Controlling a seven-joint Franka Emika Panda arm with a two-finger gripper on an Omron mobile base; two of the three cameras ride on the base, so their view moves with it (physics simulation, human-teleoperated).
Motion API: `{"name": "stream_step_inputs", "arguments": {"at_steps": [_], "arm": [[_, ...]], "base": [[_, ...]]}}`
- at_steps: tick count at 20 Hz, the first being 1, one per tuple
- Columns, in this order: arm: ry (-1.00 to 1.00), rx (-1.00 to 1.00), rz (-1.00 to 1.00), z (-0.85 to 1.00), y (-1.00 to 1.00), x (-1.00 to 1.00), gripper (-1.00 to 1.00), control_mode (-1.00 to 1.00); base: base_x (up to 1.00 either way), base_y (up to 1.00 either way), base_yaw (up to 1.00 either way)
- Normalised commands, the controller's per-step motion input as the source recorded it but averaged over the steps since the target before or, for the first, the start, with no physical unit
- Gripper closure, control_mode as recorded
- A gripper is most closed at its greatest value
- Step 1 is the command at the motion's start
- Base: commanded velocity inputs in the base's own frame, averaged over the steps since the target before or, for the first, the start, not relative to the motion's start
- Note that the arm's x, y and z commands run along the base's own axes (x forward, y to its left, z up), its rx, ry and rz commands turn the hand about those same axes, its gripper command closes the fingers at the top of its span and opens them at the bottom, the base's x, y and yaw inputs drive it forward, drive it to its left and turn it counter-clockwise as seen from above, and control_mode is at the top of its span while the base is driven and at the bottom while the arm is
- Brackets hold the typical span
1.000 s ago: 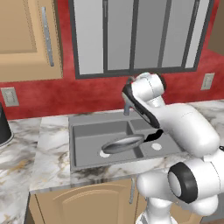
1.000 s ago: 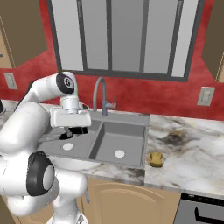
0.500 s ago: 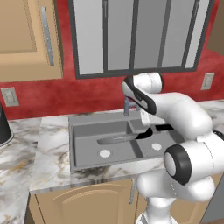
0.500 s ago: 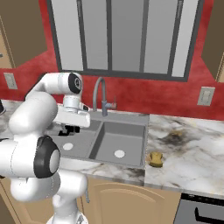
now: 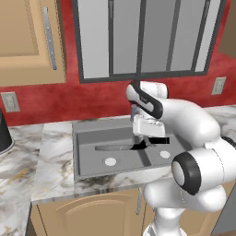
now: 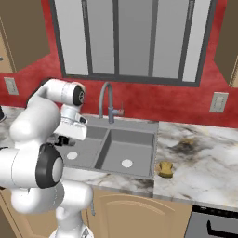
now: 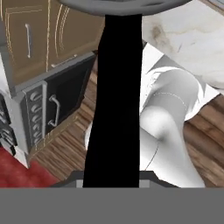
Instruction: Pick the pan and sponge and place them into the sink. Then turn on the water.
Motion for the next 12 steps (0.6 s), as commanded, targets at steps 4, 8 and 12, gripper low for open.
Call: {"name": "stream_step_inputs", "arguments": {"at_steps": [4, 8, 12], "arm": [[-0.02, -0.06, -0.09, -0.31, 0.51, 0.09, 1.00, -1.00], [-0.09, -0.12, -0.01, -0.36, 0.37, 0.07, 1.00, -1.00], [-0.15, -0.15, 0.00, -0.20, 0.18, 0.13, 1.00, -1.00]], "base": [[0.00, 0.00, 0.00], [0.00, 0.00, 0.00], [0.00, 0.00, 0.00]]}}
